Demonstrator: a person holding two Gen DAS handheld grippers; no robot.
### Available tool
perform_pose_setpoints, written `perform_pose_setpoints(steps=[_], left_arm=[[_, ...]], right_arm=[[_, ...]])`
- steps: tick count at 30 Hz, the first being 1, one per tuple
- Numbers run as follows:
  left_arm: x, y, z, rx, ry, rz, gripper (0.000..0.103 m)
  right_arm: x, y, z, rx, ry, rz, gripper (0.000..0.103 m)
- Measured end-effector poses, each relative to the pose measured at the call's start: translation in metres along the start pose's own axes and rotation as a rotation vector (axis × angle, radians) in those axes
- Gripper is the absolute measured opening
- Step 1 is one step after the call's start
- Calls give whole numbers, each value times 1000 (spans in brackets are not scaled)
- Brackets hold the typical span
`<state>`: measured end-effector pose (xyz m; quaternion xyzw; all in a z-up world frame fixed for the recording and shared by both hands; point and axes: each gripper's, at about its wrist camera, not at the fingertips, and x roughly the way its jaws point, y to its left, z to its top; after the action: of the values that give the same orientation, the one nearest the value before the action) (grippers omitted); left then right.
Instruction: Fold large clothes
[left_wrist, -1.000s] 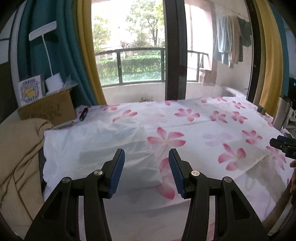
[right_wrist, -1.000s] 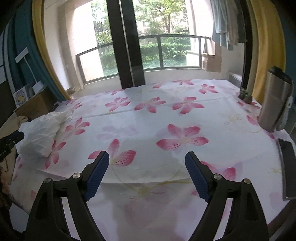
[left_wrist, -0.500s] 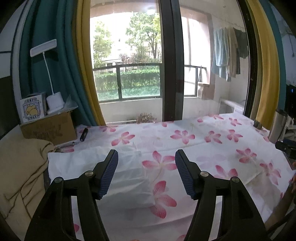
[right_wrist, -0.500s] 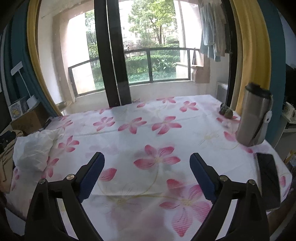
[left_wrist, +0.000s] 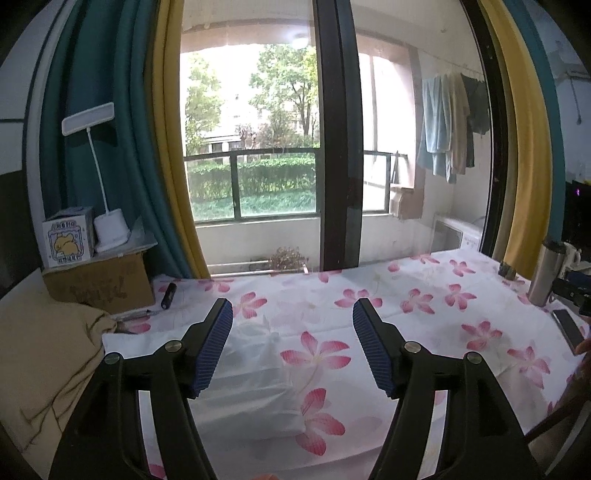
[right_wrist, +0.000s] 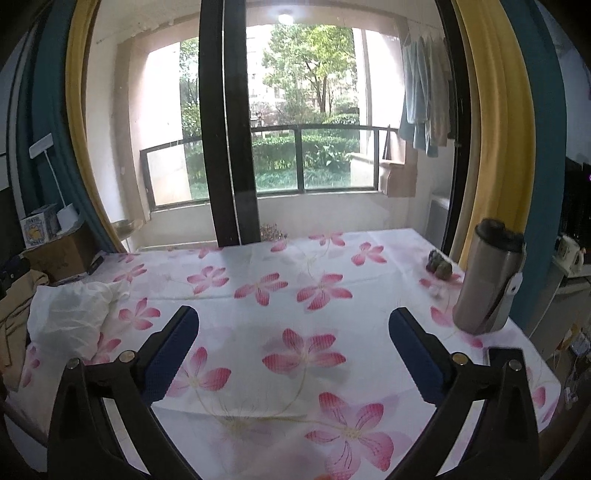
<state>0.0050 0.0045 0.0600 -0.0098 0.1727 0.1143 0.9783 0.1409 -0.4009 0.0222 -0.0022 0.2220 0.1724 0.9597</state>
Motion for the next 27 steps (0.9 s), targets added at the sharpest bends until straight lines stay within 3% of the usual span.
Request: perform_pose_setpoints(steps=[15, 27], left_arm=[[-19, 14, 23, -24, -93, 29, 72], [-29, 31, 22, -53, -110, 40, 72]], right_arm=[[-23, 25, 32, -38, -96, 34, 102], [-33, 47, 42, -58, -138, 70, 102]])
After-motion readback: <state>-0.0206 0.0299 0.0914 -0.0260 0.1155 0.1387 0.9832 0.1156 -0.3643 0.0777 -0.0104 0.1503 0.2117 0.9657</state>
